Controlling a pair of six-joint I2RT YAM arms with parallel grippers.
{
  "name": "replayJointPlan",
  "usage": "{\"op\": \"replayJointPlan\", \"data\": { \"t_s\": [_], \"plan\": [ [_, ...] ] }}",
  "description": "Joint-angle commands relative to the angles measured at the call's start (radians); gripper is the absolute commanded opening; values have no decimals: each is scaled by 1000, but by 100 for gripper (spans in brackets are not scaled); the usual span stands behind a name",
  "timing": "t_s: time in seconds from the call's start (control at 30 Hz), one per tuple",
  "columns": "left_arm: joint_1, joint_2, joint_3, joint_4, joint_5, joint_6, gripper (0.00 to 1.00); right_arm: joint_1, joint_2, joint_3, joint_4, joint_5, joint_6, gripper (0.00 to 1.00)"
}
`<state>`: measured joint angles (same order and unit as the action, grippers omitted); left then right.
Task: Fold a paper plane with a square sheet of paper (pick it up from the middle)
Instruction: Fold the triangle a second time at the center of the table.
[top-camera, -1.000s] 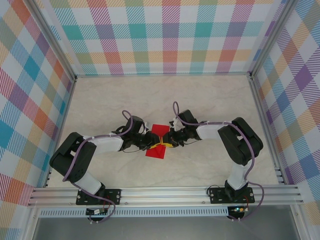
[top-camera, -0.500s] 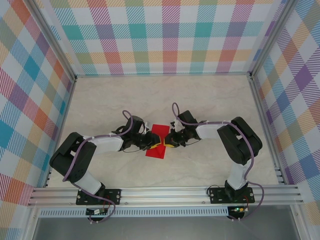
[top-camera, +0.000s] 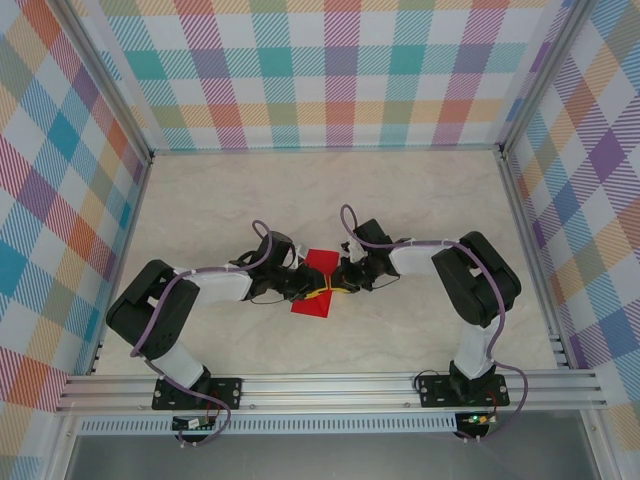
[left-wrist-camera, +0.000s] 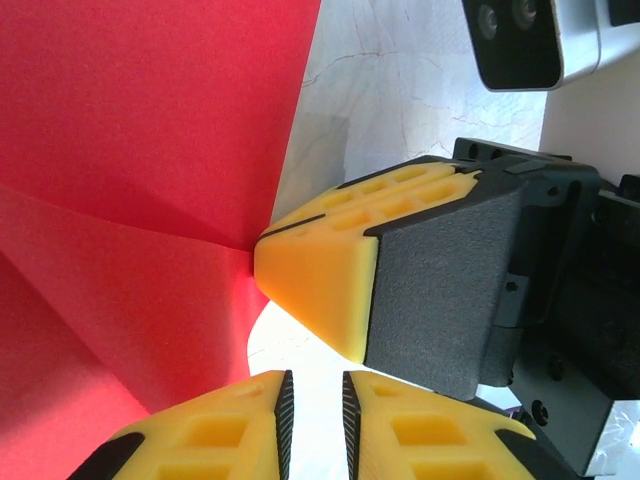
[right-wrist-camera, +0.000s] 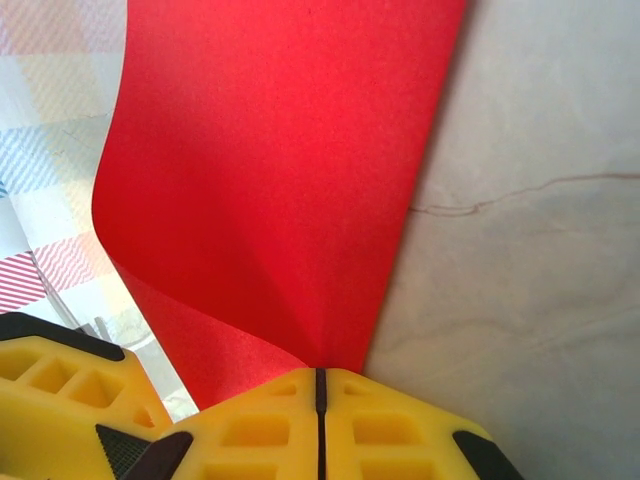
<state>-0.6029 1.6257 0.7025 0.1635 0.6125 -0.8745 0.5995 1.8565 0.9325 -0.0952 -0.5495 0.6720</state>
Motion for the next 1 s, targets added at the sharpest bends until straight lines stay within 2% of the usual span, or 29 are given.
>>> {"op": "replayJointPlan", "data": {
  "t_s": [0.0,0.97],
  "plan": [
    [-16,10,27,-7,6,19,23,3,16,31,-25,10,-34,7],
    [-17,75,39,1,19,25,22,2,36,74,-61,42,-52,7]
  ]
}}
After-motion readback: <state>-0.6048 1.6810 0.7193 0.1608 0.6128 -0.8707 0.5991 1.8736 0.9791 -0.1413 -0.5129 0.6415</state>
